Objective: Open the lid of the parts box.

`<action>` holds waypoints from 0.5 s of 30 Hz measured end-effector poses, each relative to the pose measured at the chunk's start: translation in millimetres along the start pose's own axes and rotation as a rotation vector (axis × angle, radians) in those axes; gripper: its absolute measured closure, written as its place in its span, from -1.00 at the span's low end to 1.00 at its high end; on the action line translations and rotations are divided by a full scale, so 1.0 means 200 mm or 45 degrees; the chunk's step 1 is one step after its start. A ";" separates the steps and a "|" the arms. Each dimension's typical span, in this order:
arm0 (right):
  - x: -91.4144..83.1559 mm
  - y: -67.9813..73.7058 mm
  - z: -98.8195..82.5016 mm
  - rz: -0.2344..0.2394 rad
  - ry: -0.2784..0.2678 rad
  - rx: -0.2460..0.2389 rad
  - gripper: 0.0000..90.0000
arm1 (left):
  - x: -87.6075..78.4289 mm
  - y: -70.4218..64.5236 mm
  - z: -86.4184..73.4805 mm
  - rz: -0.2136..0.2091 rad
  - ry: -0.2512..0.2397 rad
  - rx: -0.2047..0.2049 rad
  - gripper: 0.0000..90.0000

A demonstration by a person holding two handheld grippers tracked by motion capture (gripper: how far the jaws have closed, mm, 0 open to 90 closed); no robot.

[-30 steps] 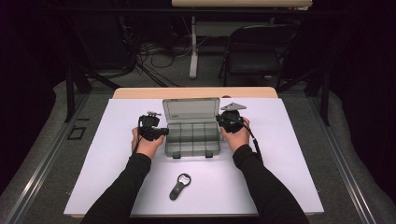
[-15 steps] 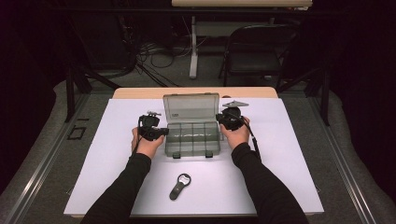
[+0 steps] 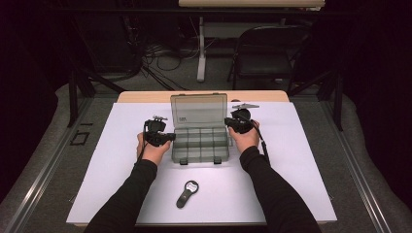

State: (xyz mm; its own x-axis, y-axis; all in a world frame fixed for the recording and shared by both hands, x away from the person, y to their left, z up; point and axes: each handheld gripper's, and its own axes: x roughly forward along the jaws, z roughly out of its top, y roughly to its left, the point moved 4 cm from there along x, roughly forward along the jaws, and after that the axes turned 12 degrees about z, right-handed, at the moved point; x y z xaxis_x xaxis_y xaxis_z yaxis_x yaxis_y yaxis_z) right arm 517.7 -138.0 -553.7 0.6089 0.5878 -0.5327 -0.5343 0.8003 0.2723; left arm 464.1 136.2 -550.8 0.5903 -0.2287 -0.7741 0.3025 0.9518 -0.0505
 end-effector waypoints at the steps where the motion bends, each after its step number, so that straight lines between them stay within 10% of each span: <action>1: 0.00 0.00 0.00 0.000 0.001 -0.001 0.92 | 0.00 0.00 0.00 0.001 -0.003 -0.001 0.90; 15: 0.02 -0.01 0.01 -0.005 0.017 0.059 0.92 | 0.00 0.00 0.00 -0.005 -0.008 -0.002 0.90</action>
State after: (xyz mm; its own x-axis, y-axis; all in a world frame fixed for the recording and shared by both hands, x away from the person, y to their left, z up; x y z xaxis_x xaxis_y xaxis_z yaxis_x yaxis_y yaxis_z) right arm 522.4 -137.2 -555.2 0.6029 0.5836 -0.5440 -0.5041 0.8072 0.3072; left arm 464.1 136.6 -551.3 0.5941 -0.2339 -0.7696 0.3038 0.9512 -0.0545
